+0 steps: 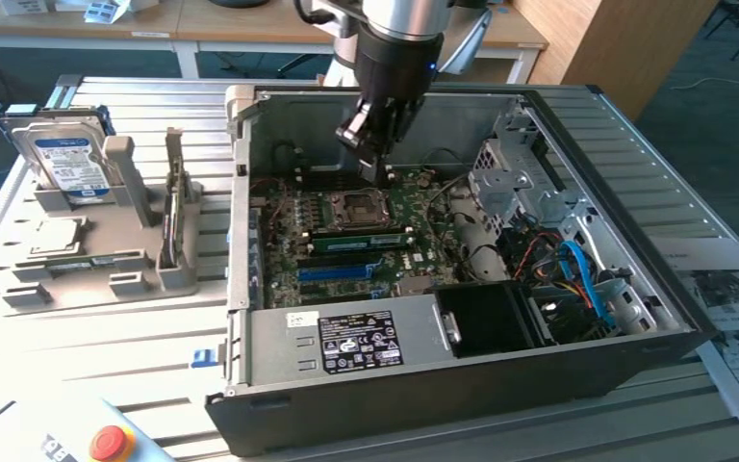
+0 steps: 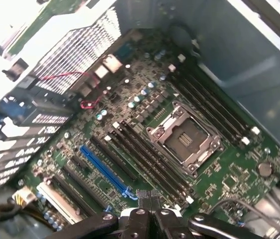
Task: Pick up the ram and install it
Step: 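Press down the ram until it locks into place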
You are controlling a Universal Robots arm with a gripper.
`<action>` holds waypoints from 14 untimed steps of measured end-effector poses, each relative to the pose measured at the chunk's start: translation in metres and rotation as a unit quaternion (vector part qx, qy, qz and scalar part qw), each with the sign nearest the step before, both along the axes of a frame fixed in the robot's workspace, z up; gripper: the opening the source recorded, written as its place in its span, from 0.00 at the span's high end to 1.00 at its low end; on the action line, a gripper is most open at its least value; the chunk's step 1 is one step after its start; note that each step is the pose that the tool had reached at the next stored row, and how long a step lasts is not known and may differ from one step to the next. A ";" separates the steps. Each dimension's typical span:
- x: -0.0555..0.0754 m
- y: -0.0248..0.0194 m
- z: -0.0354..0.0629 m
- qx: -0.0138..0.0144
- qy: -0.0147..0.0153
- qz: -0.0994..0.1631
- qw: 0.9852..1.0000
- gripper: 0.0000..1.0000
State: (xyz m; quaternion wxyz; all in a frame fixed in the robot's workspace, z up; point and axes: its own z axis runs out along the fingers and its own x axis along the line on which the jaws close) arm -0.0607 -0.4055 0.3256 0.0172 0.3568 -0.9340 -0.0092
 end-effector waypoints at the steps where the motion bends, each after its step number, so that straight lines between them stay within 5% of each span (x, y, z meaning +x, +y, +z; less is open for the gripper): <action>1: 0.000 0.0000 0.0000 0.000 0.000 -0.008 1.000 0.90; 8: 0.000 0.0000 0.0000 0.000 -0.001 -0.069 0.998 0.90; 14: 0.000 0.0000 0.0000 0.000 -0.001 -0.122 0.992 0.90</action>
